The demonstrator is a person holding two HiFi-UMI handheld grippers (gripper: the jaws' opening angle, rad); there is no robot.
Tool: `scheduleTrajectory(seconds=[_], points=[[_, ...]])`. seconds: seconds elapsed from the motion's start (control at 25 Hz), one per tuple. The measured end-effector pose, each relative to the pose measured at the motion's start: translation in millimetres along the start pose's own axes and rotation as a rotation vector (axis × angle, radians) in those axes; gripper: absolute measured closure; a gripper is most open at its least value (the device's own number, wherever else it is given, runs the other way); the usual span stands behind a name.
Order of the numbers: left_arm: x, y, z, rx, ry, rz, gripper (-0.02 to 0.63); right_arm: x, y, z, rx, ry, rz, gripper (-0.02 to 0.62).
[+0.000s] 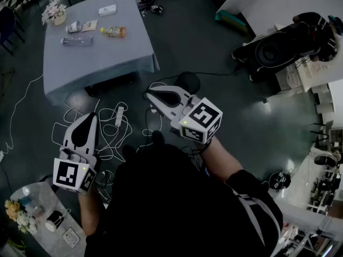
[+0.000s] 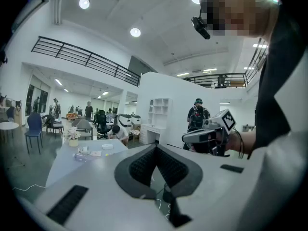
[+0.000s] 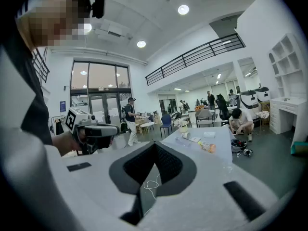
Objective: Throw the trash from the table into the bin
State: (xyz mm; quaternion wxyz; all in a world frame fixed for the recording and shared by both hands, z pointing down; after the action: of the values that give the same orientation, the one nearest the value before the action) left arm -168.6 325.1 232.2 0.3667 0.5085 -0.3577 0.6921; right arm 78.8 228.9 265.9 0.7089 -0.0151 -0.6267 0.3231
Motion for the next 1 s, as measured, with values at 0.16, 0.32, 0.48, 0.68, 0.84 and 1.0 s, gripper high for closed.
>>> scheduleTrajectory(seconds=[0.16,0.32,0.48,0.68,0.84,1.0], points=[[1.8,3.2,-9.5,0.013,-0.003,-0.002,0.591,3.2,12.0,4.6,0.002,0.004,-0.002,0.594],[5.2,12.8,-28.3,0.002,-0.013,-0.002,0.591,4.7,20.7,11.3,0.014,0.030,-0.021,0.592],[14.9,32.4,-57.7,-0.017,-0.016,-0.010,0.591,3.2,26.8,18.3,0.068,-0.012,0.015,0.591],[27.1,53.9,-86.7,-0.019,-0.003,-0.024,0.591,7.7,46.9,25.5,0.117,-0.051,0.047,0.591],[31.8,63.9,-94.1,-0.018,-0.018,-0.042,0.591,8.5,58.2,37.5,0.118,-0.038,0.043,0.591],[38.7,75.6,-94.1,-0.022,-0.018,-0.052,0.591,6.4,61.1,59.2,0.104,-0.020,0.016,0.591]])
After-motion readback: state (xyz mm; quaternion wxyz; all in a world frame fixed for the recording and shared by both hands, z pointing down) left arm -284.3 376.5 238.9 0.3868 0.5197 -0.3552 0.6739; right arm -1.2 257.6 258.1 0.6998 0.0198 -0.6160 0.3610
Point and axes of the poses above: the fingertips, and each gripper's own axes: z forward along the fingers, y to its left, x out of its underside, the point moved 9 cm from there along -z, backward along the fingers, and after that the axes turned 13 degrees about z, right-handed, at the moved point
